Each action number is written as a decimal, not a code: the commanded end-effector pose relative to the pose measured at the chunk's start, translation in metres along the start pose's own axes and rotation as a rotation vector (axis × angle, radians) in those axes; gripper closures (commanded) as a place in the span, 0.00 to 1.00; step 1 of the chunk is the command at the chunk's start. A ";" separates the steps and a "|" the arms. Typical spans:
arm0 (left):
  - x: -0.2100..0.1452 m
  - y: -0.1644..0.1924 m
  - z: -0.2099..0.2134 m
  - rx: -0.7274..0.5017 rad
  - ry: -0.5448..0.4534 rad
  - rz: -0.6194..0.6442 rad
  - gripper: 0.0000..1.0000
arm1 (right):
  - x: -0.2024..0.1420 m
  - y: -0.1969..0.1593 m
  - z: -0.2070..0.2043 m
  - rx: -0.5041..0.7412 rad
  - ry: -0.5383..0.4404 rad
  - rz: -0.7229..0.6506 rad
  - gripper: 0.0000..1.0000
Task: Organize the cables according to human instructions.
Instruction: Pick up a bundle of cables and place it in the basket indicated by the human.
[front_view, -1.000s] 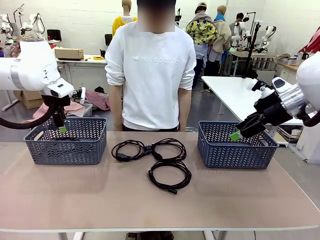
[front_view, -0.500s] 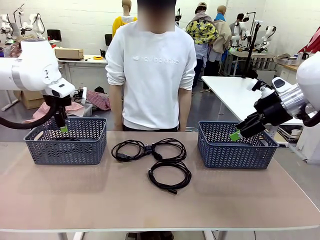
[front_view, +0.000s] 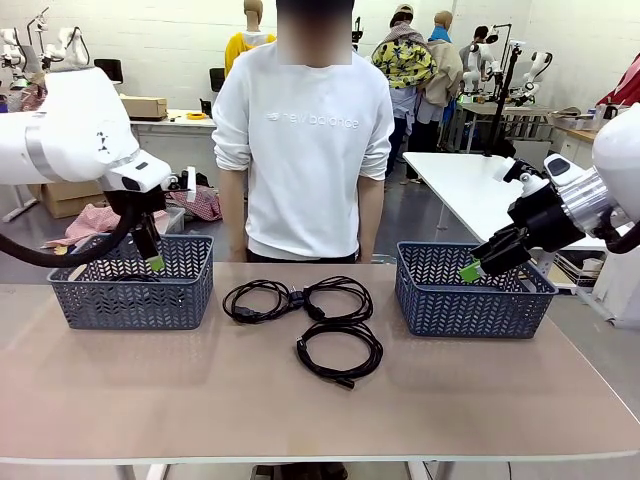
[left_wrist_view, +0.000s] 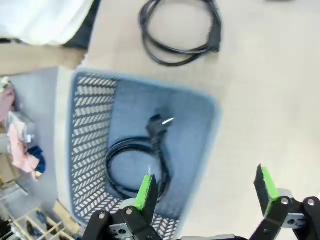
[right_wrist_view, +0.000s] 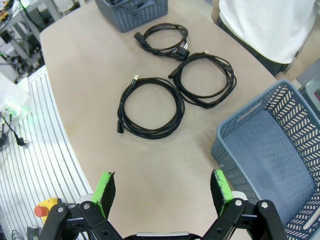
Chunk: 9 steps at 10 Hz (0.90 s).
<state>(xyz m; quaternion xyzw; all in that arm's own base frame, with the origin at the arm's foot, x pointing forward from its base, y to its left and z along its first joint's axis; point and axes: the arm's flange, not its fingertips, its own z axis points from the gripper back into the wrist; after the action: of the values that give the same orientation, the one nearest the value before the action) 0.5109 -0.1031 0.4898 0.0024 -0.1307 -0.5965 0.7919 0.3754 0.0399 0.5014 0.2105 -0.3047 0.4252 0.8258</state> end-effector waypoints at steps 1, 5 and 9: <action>0.000 -0.039 0.003 -0.052 -0.052 -0.007 0.00 | 0.001 -0.003 -0.001 0.018 -0.029 0.018 0.00; 0.008 -0.086 -0.006 -0.129 -0.167 -0.054 0.00 | 0.001 -0.003 -0.001 0.018 -0.029 0.018 0.00; 0.007 -0.103 -0.021 -0.170 -0.190 -0.088 0.00 | 0.001 -0.003 -0.001 0.018 -0.029 0.018 0.00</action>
<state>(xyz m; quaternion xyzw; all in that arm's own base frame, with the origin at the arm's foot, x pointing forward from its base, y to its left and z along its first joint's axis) 0.4246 -0.1492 0.4568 -0.1052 -0.1419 -0.6268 0.7589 0.3754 0.0400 0.5013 0.2104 -0.3046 0.4253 0.8258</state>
